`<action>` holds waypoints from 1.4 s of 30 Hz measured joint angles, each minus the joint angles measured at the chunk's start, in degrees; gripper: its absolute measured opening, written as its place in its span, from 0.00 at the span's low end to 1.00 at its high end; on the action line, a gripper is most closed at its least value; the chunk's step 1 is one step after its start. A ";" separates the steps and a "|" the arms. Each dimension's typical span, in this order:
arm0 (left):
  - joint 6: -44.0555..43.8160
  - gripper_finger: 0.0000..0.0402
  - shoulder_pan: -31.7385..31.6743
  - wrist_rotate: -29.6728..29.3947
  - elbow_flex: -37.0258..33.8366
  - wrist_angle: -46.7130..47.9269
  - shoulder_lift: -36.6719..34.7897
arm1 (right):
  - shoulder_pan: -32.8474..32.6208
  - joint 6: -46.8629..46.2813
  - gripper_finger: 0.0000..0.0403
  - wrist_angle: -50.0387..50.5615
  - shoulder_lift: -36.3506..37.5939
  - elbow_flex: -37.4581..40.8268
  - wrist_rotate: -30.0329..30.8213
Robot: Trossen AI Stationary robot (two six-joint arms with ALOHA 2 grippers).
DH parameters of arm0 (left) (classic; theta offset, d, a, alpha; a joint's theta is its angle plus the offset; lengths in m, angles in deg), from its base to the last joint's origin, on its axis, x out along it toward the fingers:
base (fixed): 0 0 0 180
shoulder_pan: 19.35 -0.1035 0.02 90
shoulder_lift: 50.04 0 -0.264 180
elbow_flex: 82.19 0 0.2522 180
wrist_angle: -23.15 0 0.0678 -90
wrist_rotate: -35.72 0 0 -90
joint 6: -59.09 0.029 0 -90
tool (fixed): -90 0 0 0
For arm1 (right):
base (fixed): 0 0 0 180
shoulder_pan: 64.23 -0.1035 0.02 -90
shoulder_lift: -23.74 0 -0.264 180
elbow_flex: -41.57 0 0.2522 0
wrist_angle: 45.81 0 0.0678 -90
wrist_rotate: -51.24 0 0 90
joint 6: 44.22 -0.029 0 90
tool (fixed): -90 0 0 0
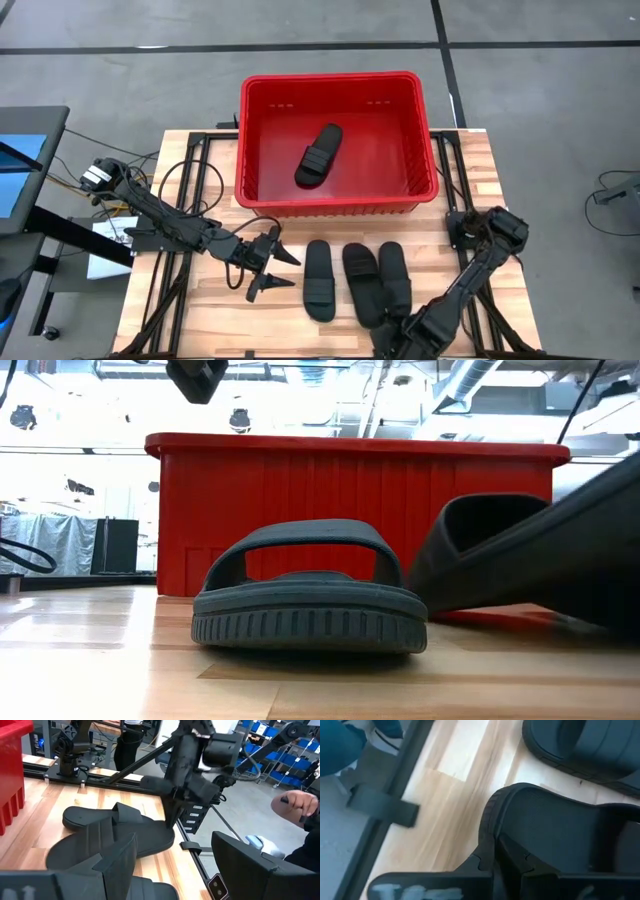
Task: Pick and place slides into bin
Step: Put the black slipper into the red bin
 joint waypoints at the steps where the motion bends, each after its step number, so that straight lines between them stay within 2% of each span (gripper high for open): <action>1: 0.08 0.62 0.00 0.00 0.00 0.00 0.00 | -0.44 -0.13 0.00 1.40 0.00 -1.10 0.00; 6: 1.03 0.62 0.00 0.00 0.00 0.00 0.00 | -3.02 -2.31 0.00 9.57 0.13 -6.99 1.81; 15: 1.88 0.62 -0.02 -0.26 0.00 0.00 0.00 | -11.25 -2.93 0.00 19.15 0.26 -16.09 13.37; 22: 3.13 0.62 -0.02 -1.86 0.00 0.00 0.00 | -20.74 -5.86 0.01 22.94 1.32 -17.81 29.38; 26: 3.17 0.62 -0.02 -1.90 0.00 0.00 0.00 | -26.23 -12.15 0.01 28.78 1.36 -17.80 40.15; 29: 3.17 0.62 -0.02 -1.92 0.00 0.01 0.00 | -28.00 -19.08 0.00 32.76 1.41 -17.21 44.95; 31: 3.15 0.62 -0.02 -2.39 0.00 -0.04 0.00 | -27.67 -25.61 0.00 35.66 1.49 -16.10 43.34; 35: 3.11 0.62 -0.04 -3.30 -0.02 -0.01 0.00 | -24.42 -35.56 0.00 39.23 1.40 -11.64 34.15; 39: 3.06 0.62 -0.04 -3.30 -0.01 0.10 0.00 | -20.70 -33.97 0.00 30.50 1.36 -6.74 26.59; 42: 3.04 0.62 -0.02 -3.28 -0.02 0.11 0.00 | -19.98 -30.61 0.00 19.19 1.35 -3.70 24.77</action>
